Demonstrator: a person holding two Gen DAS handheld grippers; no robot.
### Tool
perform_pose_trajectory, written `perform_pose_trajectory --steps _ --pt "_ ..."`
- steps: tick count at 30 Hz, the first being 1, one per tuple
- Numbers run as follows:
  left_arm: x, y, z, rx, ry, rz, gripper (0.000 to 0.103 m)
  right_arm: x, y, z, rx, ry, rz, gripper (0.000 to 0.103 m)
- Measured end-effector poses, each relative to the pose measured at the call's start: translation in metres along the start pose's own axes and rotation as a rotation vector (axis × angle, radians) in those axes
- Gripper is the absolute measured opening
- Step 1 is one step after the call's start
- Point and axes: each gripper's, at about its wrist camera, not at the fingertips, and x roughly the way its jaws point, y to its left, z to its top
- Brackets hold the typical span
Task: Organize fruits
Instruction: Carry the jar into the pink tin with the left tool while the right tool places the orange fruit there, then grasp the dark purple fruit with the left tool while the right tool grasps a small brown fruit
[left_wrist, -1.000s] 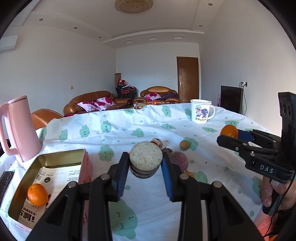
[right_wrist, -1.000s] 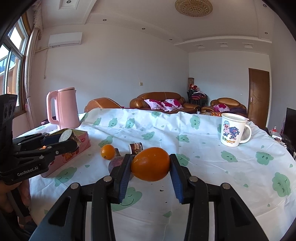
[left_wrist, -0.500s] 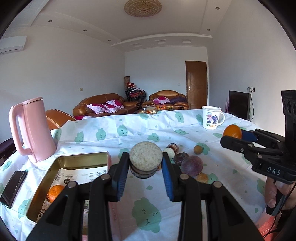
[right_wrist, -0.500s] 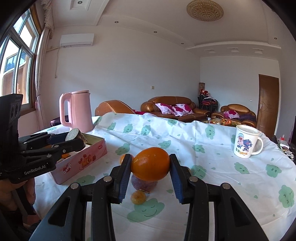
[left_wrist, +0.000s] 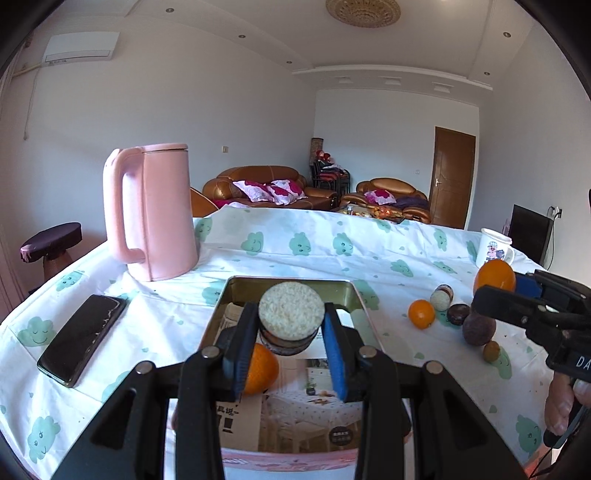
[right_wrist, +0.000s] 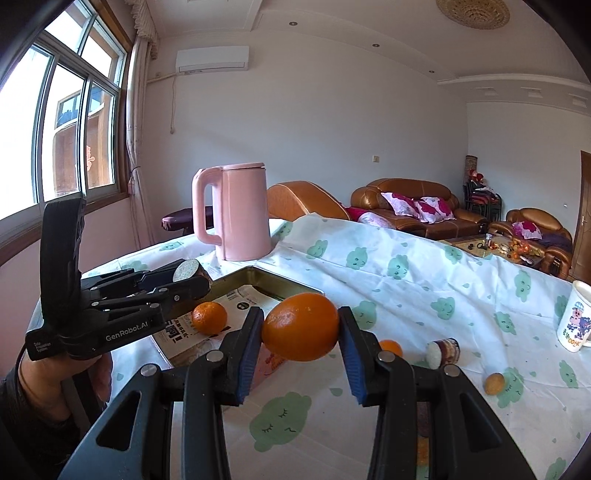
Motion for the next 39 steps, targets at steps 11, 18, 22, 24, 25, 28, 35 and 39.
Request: perform_pose_trajectory --steps 11,18,22,24,25,28,35,39 --pt "0.011 0.029 -0.011 -0.049 0.069 0.02 0.036 0.054 0.049 -0.004 -0.063 0.113 0.087 0.043" --pt "0.016 0.037 -0.015 -0.059 0.093 0.032 0.036 0.078 0.065 -0.008 -0.094 0.182 0.088 0.043" --pt "0.017 0.038 -0.015 -0.059 0.096 0.041 0.037 0.085 0.066 -0.01 -0.097 0.221 0.079 0.043" --pt "0.016 0.039 -0.015 -0.061 0.092 0.046 0.038 0.086 0.066 -0.01 -0.096 0.231 0.08 0.043" --pt "0.016 0.039 -0.016 -0.059 0.092 0.045 0.038 0.086 0.066 -0.01 -0.094 0.23 0.074 0.043" --pt "0.014 0.037 -0.015 -0.056 0.082 0.039 0.043 0.079 0.062 -0.01 -0.092 0.214 0.028 0.052" --pt "0.004 0.02 -0.009 -0.051 0.031 0.004 0.073 0.021 0.001 -0.02 0.007 0.183 -0.106 0.053" --pt "0.004 0.002 -0.007 -0.036 0.034 -0.041 0.073 -0.009 -0.052 -0.042 0.093 0.223 -0.267 0.053"
